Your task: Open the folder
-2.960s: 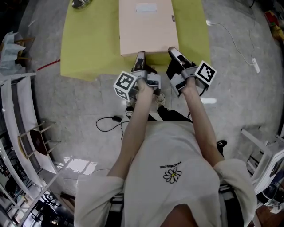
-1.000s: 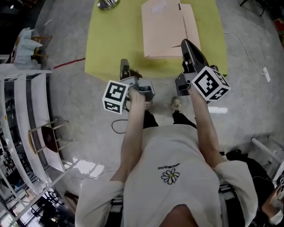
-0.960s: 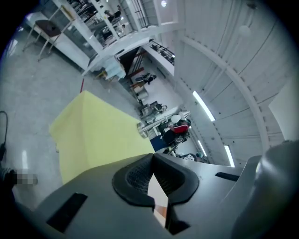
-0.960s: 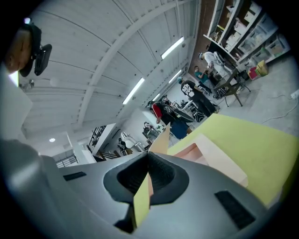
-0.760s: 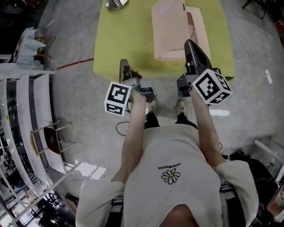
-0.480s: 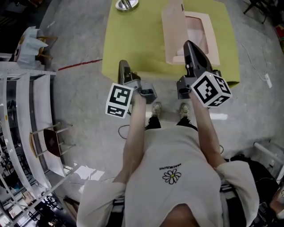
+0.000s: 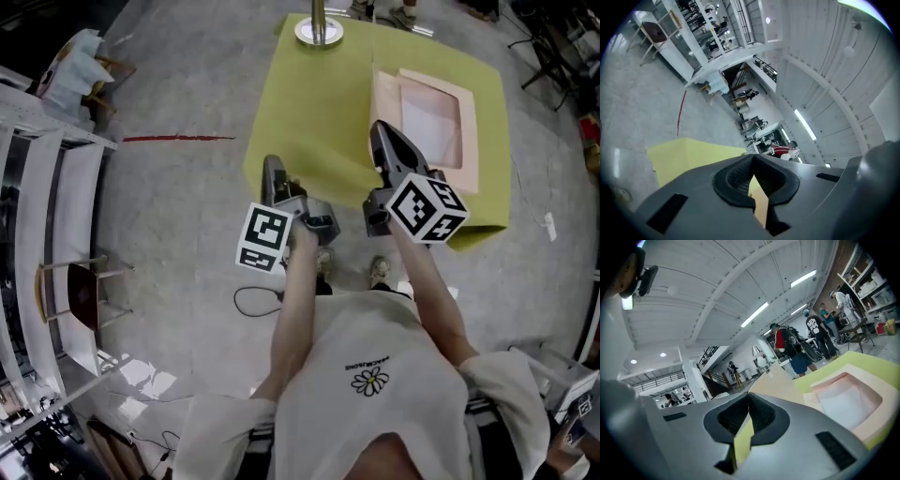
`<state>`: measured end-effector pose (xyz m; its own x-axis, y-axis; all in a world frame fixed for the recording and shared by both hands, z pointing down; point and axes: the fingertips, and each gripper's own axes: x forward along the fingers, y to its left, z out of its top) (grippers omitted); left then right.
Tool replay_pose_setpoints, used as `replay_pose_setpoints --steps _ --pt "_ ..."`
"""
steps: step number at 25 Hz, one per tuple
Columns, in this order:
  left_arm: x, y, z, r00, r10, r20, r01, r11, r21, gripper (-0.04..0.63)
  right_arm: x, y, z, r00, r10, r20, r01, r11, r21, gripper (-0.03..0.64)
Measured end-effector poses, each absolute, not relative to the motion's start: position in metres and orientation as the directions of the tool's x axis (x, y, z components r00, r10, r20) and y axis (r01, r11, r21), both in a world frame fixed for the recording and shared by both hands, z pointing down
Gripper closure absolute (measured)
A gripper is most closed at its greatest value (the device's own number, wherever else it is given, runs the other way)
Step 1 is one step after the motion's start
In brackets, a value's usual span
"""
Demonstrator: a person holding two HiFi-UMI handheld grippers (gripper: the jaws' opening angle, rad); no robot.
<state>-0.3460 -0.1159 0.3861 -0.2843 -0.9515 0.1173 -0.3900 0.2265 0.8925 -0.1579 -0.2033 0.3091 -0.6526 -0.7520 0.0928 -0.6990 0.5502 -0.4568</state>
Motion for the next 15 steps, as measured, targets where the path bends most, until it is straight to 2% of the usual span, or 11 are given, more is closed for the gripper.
replay_pose_setpoints --steps 7,15 --pt "-0.374 -0.096 0.396 -0.335 -0.934 0.124 -0.424 0.267 0.865 0.580 -0.230 -0.207 0.330 -0.703 -0.684 0.194 -0.700 0.618 -0.358 0.603" --pt "-0.424 -0.075 0.408 -0.402 -0.906 0.136 -0.442 0.322 0.838 0.580 -0.305 -0.202 0.393 -0.730 -0.587 0.349 -0.678 0.685 -0.267 0.603"
